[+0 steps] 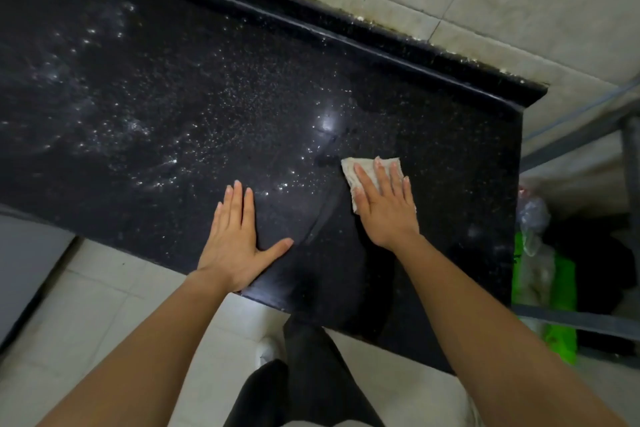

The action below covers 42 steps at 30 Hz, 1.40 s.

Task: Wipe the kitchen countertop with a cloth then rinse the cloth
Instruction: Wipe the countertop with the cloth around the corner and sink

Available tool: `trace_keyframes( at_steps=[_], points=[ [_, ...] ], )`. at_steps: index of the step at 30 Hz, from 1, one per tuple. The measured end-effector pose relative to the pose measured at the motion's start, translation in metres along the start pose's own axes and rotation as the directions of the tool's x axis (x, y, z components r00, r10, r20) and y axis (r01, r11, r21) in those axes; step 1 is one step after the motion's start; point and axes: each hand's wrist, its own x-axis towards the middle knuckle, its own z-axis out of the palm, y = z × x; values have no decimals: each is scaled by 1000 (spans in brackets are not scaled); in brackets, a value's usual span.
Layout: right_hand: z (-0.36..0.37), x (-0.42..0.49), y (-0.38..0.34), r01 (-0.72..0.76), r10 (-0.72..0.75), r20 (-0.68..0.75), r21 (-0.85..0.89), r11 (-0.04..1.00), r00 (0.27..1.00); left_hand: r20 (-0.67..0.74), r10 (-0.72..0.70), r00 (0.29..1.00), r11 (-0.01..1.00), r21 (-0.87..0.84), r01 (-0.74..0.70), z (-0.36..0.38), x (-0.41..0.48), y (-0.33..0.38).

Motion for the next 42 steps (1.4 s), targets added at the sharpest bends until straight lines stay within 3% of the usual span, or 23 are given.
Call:
trace_keyframes(
  at_steps=[8, 13, 19, 24, 26, 29, 32, 39, 42],
  points=[
    [-40, 99, 16, -81, 81, -8, 14, 997, 997, -9, -35, 999, 998, 51, 35, 2, 2, 3],
    [-35, 98, 9, -94, 93, 9, 39, 995, 996, 19, -49, 999, 998, 42, 48, -1, 2, 6],
    [-3, 28, -16, 140, -139, 30, -60, 988, 990, 37, -58, 998, 998, 19, 58, -6, 1, 9],
    [9, -9, 9, 406, -398, 82, -181, 896, 914, 37, -49, 998, 999, 14, 48, -6, 2, 8],
    [2, -2, 23, 346, -342, 58, -191, 918, 938, 30, -49, 998, 999, 14, 49, -5, 3, 7],
    [-13, 27, 37, 120, -121, 1, -138, 983, 993, 26, -47, 999, 999, 24, 47, -3, 4, 6],
    [-31, 69, 47, -51, 49, -38, -53, 997, 998, 21, -59, 998, 998, 34, 58, -1, 4, 6],
    [-63, 161, 36, -255, 255, 9, 65, 965, 967, -1, -61, 998, 998, 24, 61, 2, 4, 5],
    [-63, 170, 16, -242, 241, 19, 61, 968, 970, -12, -63, 998, 997, 33, 64, 2, 4, 6]
  ],
)
